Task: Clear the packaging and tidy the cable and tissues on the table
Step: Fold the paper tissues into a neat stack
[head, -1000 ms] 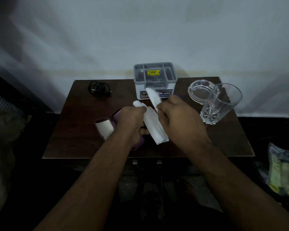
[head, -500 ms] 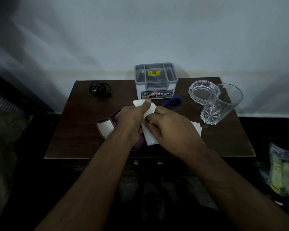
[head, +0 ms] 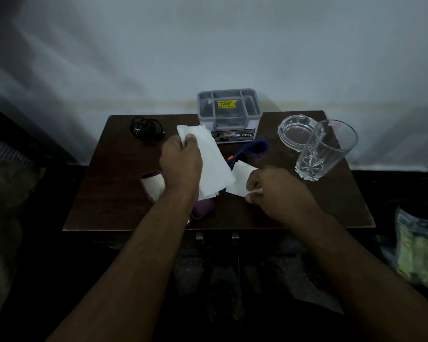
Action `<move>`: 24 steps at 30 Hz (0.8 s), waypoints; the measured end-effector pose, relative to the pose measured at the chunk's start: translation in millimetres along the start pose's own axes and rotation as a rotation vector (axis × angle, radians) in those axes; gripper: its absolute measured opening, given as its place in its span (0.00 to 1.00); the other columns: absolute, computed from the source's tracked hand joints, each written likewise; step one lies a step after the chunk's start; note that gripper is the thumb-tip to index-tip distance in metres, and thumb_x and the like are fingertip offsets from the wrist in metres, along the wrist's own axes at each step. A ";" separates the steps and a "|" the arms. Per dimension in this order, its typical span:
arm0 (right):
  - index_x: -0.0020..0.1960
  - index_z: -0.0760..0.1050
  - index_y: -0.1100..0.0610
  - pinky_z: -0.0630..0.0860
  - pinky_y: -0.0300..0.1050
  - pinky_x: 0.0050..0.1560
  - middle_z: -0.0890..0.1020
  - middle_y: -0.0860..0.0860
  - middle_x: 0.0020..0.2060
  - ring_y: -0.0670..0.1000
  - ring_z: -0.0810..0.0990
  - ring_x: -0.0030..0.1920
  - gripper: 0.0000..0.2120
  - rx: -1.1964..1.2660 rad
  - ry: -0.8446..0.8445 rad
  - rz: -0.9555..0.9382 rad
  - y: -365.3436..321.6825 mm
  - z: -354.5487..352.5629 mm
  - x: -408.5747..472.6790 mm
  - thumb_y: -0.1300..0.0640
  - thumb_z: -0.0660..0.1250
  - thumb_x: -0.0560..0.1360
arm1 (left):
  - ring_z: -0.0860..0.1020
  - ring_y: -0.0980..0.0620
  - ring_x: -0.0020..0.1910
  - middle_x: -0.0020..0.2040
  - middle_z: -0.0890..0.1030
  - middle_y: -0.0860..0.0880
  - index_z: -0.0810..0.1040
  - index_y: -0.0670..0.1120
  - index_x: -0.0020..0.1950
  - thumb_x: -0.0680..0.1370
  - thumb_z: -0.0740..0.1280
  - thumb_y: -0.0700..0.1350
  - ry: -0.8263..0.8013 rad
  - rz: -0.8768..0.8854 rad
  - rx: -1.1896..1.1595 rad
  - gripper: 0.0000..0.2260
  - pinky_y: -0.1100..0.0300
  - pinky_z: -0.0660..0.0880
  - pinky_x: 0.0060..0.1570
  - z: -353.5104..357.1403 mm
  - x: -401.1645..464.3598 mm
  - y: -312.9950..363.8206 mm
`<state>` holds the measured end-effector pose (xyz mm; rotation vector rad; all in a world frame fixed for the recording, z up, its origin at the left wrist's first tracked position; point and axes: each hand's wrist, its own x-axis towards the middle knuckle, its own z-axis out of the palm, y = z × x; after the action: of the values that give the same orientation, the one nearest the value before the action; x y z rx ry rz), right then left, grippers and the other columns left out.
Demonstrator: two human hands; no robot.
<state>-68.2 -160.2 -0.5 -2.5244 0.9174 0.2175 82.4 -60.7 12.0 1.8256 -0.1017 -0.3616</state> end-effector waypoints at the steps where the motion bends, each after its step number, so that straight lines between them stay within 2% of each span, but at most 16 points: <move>1: 0.56 0.79 0.49 0.72 0.46 0.52 0.77 0.51 0.58 0.53 0.77 0.59 0.12 -0.026 -0.015 -0.010 -0.9 1.8 0.3 0.50 0.74 0.75 | 0.83 0.39 0.52 0.53 0.84 0.39 0.79 0.41 0.52 0.84 0.63 0.48 -0.003 -0.003 0.001 0.11 0.39 0.82 0.55 0.2 0.2 0.1; 3: 0.61 0.77 0.51 0.70 0.46 0.50 0.74 0.52 0.60 0.55 0.75 0.61 0.16 -0.084 -0.010 -0.022 -2.9 4.5 1.0 0.49 0.74 0.75 | 0.83 0.40 0.52 0.54 0.84 0.40 0.78 0.44 0.51 0.84 0.64 0.47 -0.019 0.001 0.008 0.08 0.40 0.82 0.54 0.6 0.5 0.3; 6: 0.63 0.76 0.54 0.74 0.49 0.52 0.74 0.54 0.61 0.56 0.75 0.62 0.16 -0.158 0.059 -0.021 -4.0 8.7 0.8 0.49 0.70 0.79 | 0.83 0.43 0.51 0.53 0.83 0.43 0.77 0.46 0.51 0.84 0.64 0.46 -0.037 -0.001 0.006 0.06 0.44 0.83 0.52 0.5 0.8 -0.8; 8: 0.62 0.76 0.55 0.74 0.49 0.51 0.74 0.55 0.61 0.56 0.75 0.62 0.13 -0.184 0.087 -0.020 -4.5 10.8 0.4 0.50 0.67 0.80 | 0.83 0.46 0.49 0.49 0.82 0.47 0.76 0.47 0.50 0.84 0.64 0.46 -0.031 -0.004 0.005 0.05 0.49 0.83 0.49 -0.5 1.6 -1.8; 11: 0.57 0.79 0.56 0.74 0.48 0.52 0.76 0.54 0.59 0.56 0.77 0.60 0.09 -0.143 0.089 0.011 -3.2 10.2 2.3 0.53 0.66 0.80 | 0.83 0.46 0.48 0.49 0.82 0.47 0.77 0.47 0.50 0.84 0.64 0.46 -0.030 -0.017 -0.001 0.05 0.47 0.83 0.52 -2.1 1.5 -0.4; 13: 0.49 0.80 0.53 0.74 0.45 0.50 0.80 0.52 0.53 0.54 0.80 0.55 0.03 0.031 0.128 0.027 0.1 4.5 5.2 0.55 0.68 0.78 | 0.83 0.43 0.52 0.52 0.83 0.44 0.77 0.47 0.51 0.84 0.64 0.46 -0.033 -0.025 0.004 0.05 0.43 0.83 0.55 -2.7 0.5 1.6; 15: 0.43 0.79 0.50 0.73 0.43 0.46 0.83 0.48 0.46 0.50 0.81 0.48 0.04 0.281 0.160 0.036 3.3 -4.7 8.2 0.55 0.70 0.77 | 0.83 0.41 0.53 0.53 0.84 0.42 0.78 0.46 0.51 0.84 0.64 0.45 -0.029 -0.031 0.009 0.05 0.41 0.82 0.57 -4.0 0.8 2.7; 17: 0.42 0.81 0.52 0.78 0.45 0.42 0.84 0.46 0.40 0.48 0.82 0.43 0.06 0.664 0.149 0.092 5.4 -13.5 8.4 0.55 0.72 0.77 | 0.83 0.40 0.53 0.54 0.84 0.40 0.80 0.45 0.52 0.83 0.65 0.45 -0.034 -0.035 0.007 0.06 0.39 0.81 0.57 -4.6 1.1 2.7; 19: 0.45 0.82 0.52 0.79 0.45 0.41 0.85 0.48 0.42 0.47 0.81 0.43 0.04 0.977 0.094 0.192 6.0 -18.2 6.9 0.55 0.72 0.78 | 0.83 0.39 0.52 0.52 0.84 0.40 0.80 0.45 0.49 0.83 0.65 0.45 -0.041 -0.039 0.007 0.06 0.38 0.82 0.56 -4.0 -0.1 2.0; 21: 0.47 0.81 0.52 0.78 0.46 0.42 0.85 0.51 0.46 0.49 0.82 0.45 0.03 1.108 0.105 0.241 8.3 -18.6 8.4 0.56 0.71 0.79 | 0.84 0.40 0.51 0.51 0.84 0.40 0.80 0.44 0.49 0.83 0.66 0.46 -0.047 -0.036 0.011 0.08 0.38 0.82 0.55 -2.5 -2.1 0.9; 24: 0.49 0.81 0.54 0.77 0.41 0.42 0.85 0.48 0.46 0.46 0.82 0.46 0.01 1.101 0.240 0.230 9.4 -18.7 11.5 0.58 0.71 0.79 | 0.83 0.42 0.51 0.49 0.84 0.44 0.80 0.47 0.47 0.83 0.65 0.47 -0.062 -0.013 0.050 0.08 0.39 0.81 0.56 0.6 -3.5 -0.1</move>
<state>-65.4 -181.7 9.4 -1.4372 1.0228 -0.4292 78.8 -60.3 12.4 1.8650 -0.1432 -0.4283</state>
